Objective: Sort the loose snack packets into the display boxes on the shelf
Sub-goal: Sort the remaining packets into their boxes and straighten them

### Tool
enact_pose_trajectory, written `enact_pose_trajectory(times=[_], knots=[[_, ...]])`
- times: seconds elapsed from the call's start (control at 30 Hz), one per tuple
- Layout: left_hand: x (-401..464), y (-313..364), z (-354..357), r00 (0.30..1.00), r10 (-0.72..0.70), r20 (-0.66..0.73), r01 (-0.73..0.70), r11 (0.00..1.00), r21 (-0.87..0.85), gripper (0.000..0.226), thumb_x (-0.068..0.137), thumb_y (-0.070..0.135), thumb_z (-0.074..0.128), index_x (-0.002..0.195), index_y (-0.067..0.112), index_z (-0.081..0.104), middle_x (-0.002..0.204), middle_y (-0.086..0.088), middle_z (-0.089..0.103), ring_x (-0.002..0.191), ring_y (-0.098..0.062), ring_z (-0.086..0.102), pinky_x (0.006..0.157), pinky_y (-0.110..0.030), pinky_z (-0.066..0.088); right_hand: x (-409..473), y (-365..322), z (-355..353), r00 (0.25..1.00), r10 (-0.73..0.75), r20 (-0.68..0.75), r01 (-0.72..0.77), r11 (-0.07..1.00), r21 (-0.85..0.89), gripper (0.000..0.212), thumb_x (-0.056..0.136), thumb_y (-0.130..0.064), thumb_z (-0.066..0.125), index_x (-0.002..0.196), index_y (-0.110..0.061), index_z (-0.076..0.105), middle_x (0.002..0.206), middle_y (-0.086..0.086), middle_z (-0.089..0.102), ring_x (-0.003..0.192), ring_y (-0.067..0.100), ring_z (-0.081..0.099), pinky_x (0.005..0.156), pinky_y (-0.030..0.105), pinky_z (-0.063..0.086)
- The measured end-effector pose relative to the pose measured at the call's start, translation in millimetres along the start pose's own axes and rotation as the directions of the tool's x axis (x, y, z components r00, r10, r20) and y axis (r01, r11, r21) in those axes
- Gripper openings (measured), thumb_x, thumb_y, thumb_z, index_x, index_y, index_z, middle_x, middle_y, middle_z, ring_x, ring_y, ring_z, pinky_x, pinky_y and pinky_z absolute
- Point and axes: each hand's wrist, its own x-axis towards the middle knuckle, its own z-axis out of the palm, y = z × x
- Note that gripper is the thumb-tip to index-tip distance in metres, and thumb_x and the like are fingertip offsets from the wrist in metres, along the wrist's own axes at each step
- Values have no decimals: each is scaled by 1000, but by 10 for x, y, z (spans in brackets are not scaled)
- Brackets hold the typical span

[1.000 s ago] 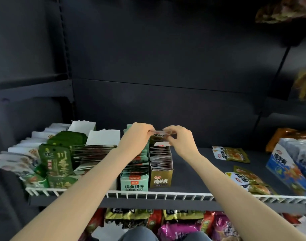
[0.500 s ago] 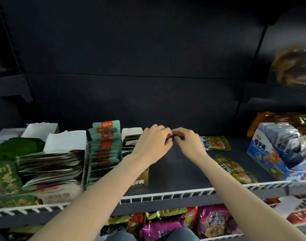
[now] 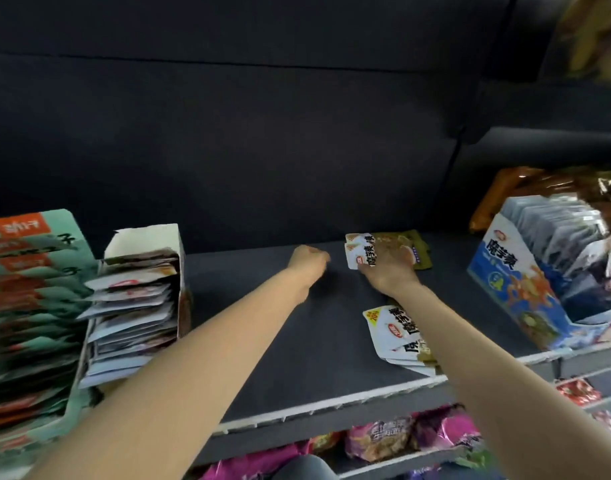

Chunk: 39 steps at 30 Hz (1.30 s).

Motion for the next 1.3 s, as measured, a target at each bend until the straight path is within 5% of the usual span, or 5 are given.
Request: enact_pose_trajectory(times=[0.2, 0.43, 0.77, 1.0, 1.3], knots=[[177, 34, 189, 999, -20, -28, 20, 1000, 22, 8, 86, 6, 51, 80, 1, 54, 77, -11, 53, 75, -20, 50, 63, -26, 39, -58, -85, 95, 995, -78, -58, 72, 992, -108, 37, 95, -28, 42, 127, -10, 48, 128, 15, 54, 117, 33, 50, 88, 34, 42], [-22, 83, 108, 987, 119, -110, -104, 985, 136, 9, 89, 8, 58, 88, 12, 65, 100, -13, 68, 93, -26, 65, 77, -32, 54, -270, -151, -79, 981, -161, -108, 176, 972, 156, 53, 92, -16, 54, 142, -14, 36, 135, 15, 49, 122, 31, 48, 97, 32, 39], [-1173, 521, -796, 679, 730, -81, -597, 613, 518, 13, 94, 16, 54, 98, 18, 66, 96, 4, 66, 89, -7, 58, 62, -9, 38, -1050, -816, -568, 904, -205, -376, 364, 832, 420, 11, 91, -12, 56, 99, -9, 63, 94, 6, 68, 88, 21, 64, 73, 29, 50], [-1841, 596, -1649, 453, 888, -79, -628, 381, 679, 11, 90, 12, 60, 94, 13, 69, 86, 0, 66, 80, -14, 61, 71, -29, 50, -1581, -1558, -671, 838, -316, -445, 521, 709, 476, 13, 92, -6, 53, 90, -13, 64, 85, -3, 66, 73, 6, 57, 55, 6, 39], [-2249, 415, -2329, 474, 874, -104, -538, 382, 752, 16, 93, 14, 54, 96, 13, 70, 90, 0, 65, 84, -16, 60, 76, -32, 48, -1921, -2224, -501, 822, -444, -357, 569, 678, 466, 17, 91, -8, 50, 95, -9, 67, 89, 4, 70, 85, 21, 65, 74, 33, 50]])
